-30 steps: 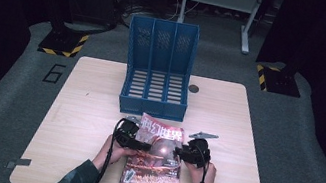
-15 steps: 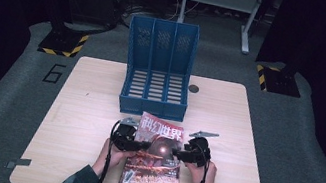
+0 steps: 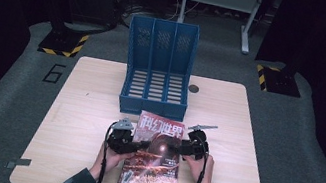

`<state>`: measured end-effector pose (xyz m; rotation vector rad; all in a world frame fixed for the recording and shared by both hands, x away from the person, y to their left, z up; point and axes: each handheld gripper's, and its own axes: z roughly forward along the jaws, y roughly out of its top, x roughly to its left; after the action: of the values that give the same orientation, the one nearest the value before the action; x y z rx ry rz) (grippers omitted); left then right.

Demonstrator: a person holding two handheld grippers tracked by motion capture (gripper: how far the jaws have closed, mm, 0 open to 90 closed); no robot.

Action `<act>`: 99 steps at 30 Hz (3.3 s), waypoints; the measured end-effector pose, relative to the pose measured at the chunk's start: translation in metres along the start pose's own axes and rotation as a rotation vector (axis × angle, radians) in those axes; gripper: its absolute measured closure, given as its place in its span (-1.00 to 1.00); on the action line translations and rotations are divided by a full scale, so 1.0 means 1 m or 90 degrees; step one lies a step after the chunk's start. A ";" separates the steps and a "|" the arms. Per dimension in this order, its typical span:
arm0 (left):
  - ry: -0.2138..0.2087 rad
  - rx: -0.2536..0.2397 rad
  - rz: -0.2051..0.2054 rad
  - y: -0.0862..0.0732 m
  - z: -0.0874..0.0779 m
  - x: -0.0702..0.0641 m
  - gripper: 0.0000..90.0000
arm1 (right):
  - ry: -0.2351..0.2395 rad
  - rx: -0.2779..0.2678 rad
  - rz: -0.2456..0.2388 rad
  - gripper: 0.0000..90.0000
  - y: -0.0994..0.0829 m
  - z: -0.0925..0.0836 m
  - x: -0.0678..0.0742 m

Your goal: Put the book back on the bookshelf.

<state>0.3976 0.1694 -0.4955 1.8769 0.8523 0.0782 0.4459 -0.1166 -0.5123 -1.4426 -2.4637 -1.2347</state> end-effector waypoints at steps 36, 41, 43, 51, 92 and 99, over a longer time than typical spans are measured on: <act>-0.040 0.087 0.054 0.035 -0.014 -0.003 0.68 | -0.003 -0.090 -0.047 -0.06 0.015 -0.028 0.025; -0.044 0.090 0.078 0.040 -0.017 -0.006 0.68 | -0.010 -0.101 -0.060 -0.03 0.018 -0.034 0.030; -0.044 0.085 0.080 0.041 -0.018 -0.006 0.69 | -0.016 -0.109 -0.075 -0.02 0.022 -0.038 0.032; -0.035 0.078 0.107 0.045 -0.020 -0.011 0.68 | -0.026 -0.124 -0.093 0.00 0.027 -0.047 0.038; 0.019 -0.034 0.223 0.069 -0.043 -0.030 0.78 | -0.056 -0.260 -0.197 0.19 0.050 -0.090 0.063; 0.029 -0.065 0.238 0.073 -0.046 -0.032 0.83 | -0.073 -0.295 -0.225 0.20 0.052 -0.098 0.071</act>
<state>0.3927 0.1707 -0.4034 1.9214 0.5087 0.3892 0.4108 -0.1156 -0.3854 -1.2040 -2.7179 -1.9483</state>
